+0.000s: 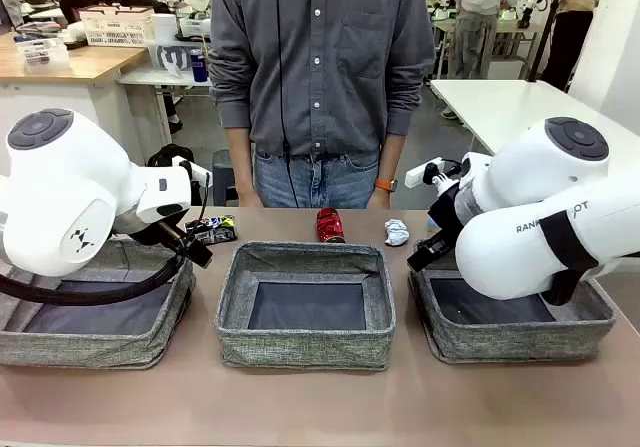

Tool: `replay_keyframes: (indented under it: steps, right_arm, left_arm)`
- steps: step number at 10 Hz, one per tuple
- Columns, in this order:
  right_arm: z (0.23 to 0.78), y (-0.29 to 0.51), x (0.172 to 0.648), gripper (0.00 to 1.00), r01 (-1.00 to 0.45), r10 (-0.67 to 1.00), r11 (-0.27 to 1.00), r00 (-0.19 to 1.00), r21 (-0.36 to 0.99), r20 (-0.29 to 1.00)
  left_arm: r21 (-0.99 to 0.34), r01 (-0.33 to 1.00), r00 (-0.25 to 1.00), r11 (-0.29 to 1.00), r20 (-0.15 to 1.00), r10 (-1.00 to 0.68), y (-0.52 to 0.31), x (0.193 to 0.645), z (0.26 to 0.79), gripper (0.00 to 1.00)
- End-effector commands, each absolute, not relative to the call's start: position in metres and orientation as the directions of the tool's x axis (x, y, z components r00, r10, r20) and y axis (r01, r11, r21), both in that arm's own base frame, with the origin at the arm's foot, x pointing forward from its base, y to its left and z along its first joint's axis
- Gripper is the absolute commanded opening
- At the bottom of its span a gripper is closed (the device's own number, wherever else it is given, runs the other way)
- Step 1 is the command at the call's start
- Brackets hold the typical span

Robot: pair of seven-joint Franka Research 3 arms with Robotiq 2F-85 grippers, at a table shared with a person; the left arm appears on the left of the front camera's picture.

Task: Sort the waste into the appropriate baskets.
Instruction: Pick up the waste item pointed out by the person.

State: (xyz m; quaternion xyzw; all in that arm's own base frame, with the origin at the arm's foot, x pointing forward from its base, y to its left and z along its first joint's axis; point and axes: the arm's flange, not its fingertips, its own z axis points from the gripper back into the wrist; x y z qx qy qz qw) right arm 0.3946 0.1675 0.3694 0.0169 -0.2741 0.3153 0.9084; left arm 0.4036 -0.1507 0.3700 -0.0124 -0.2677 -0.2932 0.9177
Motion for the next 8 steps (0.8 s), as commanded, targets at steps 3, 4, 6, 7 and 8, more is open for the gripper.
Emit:
replay_keyframes:
  steps: [3,4,6,7,8]
  right_arm:
    - [0.3694,0.1675,0.3946,1.00,-0.582,0.564,0.801,0.651,-0.142,0.509]
    - [0.3694,0.1675,0.3946,1.00,-0.582,0.564,0.801,0.651,-0.142,0.509]
    - [0.3694,0.1675,0.3946,1.00,-0.582,0.564,0.801,0.651,-0.142,0.509]
    - [0.3694,0.1675,0.3946,1.00,-0.582,0.564,0.801,0.651,-0.142,0.509]
    - [0.3694,0.1675,0.3946,1.00,-0.582,0.564,0.801,0.651,-0.142,0.509]
  left_arm:
    - [0.134,0.545,0.685,0.828,0.499,-0.532,-0.1508,0.4036,0.3700,1.00]
    - [0.134,0.545,0.685,0.828,0.499,-0.532,-0.1508,0.4036,0.3700,1.00]
    - [0.134,0.545,0.685,0.828,0.499,-0.532,-0.1508,0.4036,0.3700,1.00]
    - [0.134,0.545,0.685,0.828,0.499,-0.532,-0.1508,0.4036,0.3700,1.00]
    - [0.134,0.545,0.685,0.828,0.499,-0.532,-0.1508,0.4036,0.3700,1.00]
